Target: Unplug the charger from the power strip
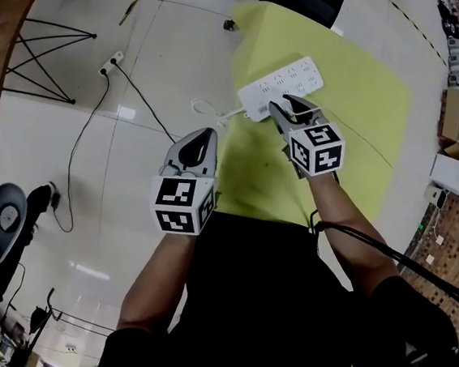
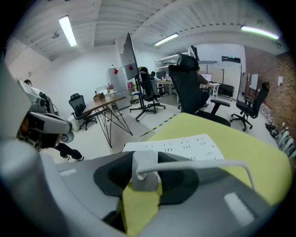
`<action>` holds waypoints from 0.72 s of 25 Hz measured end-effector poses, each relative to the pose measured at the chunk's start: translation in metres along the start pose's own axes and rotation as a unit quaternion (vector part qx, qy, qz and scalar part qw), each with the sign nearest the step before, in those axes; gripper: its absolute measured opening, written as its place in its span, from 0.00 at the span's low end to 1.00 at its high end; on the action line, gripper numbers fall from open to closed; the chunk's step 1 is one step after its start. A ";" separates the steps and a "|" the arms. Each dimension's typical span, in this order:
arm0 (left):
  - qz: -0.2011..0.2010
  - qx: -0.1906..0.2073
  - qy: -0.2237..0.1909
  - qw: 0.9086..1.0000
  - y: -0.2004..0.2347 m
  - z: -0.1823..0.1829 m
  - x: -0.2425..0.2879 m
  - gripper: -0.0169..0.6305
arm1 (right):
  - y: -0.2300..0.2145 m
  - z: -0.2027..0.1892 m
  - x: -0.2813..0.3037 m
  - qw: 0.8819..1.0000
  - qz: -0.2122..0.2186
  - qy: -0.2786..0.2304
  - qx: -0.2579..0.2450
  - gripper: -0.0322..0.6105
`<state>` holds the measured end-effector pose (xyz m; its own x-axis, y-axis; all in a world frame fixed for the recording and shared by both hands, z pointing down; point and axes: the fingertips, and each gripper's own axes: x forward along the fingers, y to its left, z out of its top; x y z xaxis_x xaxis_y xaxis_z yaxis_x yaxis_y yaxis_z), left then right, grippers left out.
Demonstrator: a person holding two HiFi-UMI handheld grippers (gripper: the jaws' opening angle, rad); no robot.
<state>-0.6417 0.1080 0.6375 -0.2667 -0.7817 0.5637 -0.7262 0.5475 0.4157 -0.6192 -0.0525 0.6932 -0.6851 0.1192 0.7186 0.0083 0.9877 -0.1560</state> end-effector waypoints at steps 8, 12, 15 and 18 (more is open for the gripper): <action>-0.001 0.005 -0.001 1.000 -0.005 0.001 0.000 0.03 | -0.004 0.000 -0.001 1.000 -0.012 0.004 -0.001 0.26; 0.007 0.008 -0.008 1.000 -0.005 0.004 -0.007 0.03 | -0.004 0.003 -0.009 1.000 -0.010 -0.003 -0.001 0.26; 0.010 0.011 -0.010 1.000 -0.012 0.005 -0.011 0.03 | -0.004 0.003 -0.018 1.000 -0.007 -0.007 -0.002 0.26; 0.009 0.014 -0.013 1.000 -0.022 0.004 -0.013 0.03 | -0.005 0.002 -0.029 1.000 -0.004 -0.011 -0.003 0.26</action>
<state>-0.6244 0.1049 0.6182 -0.2959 -0.7797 0.5519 -0.7390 0.5529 0.3849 -0.6012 -0.0613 0.6719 -0.7015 0.1093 0.7043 0.0072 0.9892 -0.1463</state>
